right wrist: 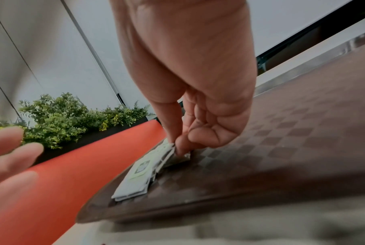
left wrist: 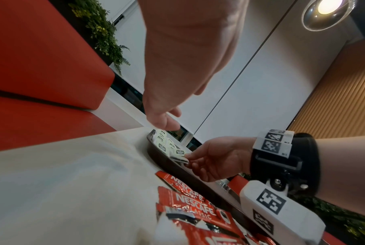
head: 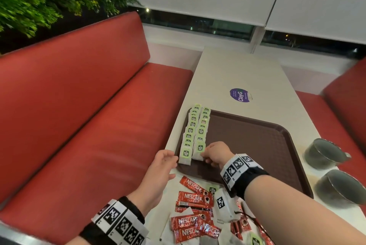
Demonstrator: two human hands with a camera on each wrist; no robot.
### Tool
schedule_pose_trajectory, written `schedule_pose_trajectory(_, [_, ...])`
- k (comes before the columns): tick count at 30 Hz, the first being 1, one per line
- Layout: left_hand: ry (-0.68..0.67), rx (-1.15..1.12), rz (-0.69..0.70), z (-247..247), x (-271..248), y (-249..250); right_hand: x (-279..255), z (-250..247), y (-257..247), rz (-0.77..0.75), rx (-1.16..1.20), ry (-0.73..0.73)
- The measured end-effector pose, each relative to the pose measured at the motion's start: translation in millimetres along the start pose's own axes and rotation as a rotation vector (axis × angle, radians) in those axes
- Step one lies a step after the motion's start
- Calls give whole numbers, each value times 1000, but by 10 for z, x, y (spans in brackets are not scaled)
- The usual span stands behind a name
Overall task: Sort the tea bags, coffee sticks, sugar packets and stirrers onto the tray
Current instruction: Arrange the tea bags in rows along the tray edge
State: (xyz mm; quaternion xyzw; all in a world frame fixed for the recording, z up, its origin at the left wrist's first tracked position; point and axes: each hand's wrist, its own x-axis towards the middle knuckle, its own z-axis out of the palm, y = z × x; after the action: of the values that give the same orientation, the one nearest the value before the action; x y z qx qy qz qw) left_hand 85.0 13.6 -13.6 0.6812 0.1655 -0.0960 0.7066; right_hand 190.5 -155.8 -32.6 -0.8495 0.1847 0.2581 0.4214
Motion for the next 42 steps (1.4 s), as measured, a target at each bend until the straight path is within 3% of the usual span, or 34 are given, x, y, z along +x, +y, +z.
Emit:
schedule_pose_trajectory(9, [20,-16,5,-40,-71,-5,-100,-10,-90,47,39,-18])
schedule_pose_trajectory(12, [18,-5,7,-42,-107,-5,-183,-63,-40,-24,75,37])
schedule_pose_trajectory(15, [11,7,12,-36,-141,5,-359,-199,63,-180,265,89])
schedule_pose_trajectory(20, [-57,92,36,26,-217,4,-954,-659,484,-369,496,80])
schedule_pose_trajectory(25, [-131,252,54,210,-280,-74,-1531,-1033,1274,-314,517,267])
schedule_pose_trajectory(28, [-195,369,78,376,-350,-147,-1770,-1081,1728,-241,450,367])
schedule_pose_trajectory(33, [-337,562,163,701,-521,-245,-2005,-909,2224,-198,181,405])
schedule_pose_trajectory(38, [-507,851,281,1001,-659,-327,-2093,-713,2474,-236,-144,289])
schedule_pose_trajectory(42, [-675,1093,367,1159,-750,-420,-2078,-643,2454,-412,-451,191])
